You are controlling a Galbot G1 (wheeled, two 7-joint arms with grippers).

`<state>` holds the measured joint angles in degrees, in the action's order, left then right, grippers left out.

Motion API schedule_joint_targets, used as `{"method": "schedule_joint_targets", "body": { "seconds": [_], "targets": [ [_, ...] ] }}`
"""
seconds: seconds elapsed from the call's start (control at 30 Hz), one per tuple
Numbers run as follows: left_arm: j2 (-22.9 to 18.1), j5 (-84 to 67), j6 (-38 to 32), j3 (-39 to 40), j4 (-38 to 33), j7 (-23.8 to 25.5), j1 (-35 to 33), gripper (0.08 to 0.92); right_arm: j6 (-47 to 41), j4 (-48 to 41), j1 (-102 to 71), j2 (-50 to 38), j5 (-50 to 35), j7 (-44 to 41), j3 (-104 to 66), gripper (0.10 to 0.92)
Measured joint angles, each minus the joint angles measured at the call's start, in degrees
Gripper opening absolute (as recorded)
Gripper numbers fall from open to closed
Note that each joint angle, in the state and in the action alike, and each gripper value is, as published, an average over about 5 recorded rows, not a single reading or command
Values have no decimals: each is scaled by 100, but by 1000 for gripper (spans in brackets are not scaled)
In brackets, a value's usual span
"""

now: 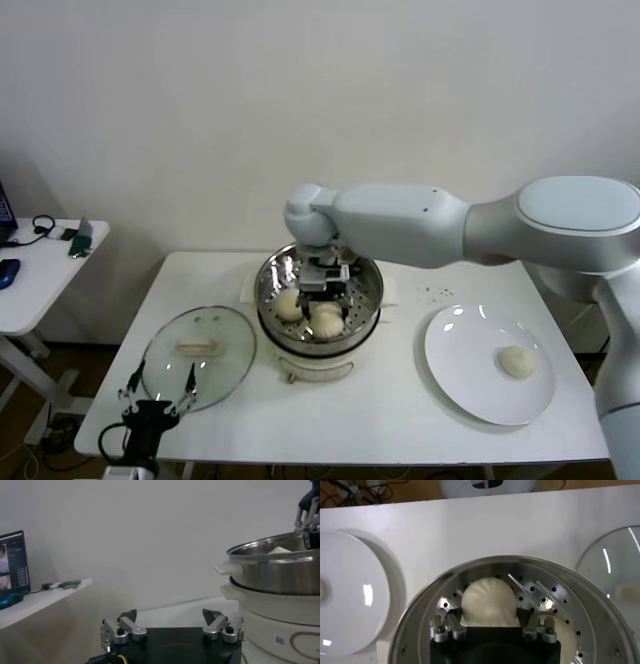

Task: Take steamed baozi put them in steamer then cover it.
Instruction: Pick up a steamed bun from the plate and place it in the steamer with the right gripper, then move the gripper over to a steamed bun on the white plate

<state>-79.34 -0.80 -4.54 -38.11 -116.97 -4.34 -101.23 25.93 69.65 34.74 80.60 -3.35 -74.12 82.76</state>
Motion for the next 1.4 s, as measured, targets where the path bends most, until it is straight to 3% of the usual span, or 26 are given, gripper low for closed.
{"method": "schedule_joint_targets", "body": {
  "seconds": [0.3, 0.87, 1.1, 1.4],
  "targets": [
    [-4, -26, 3, 25, 20, 0, 25, 823, -93, 161, 5, -112, 134, -32, 32, 815],
    [19, -45, -12, -3, 27, -2, 13, 823, -325, 254, 499, -613, 8, 233, -80, 823],
    [39, -56, -12, -11, -35, 0, 27, 823, -1040, 427, 1163, -1356, -768, 847, 624, 823],
    [-5, -107, 48, -27, -70, -13, 132, 823, -2644, 878, 1469, -2764, -1922, 1577, 1212, 823]
  ]
}}
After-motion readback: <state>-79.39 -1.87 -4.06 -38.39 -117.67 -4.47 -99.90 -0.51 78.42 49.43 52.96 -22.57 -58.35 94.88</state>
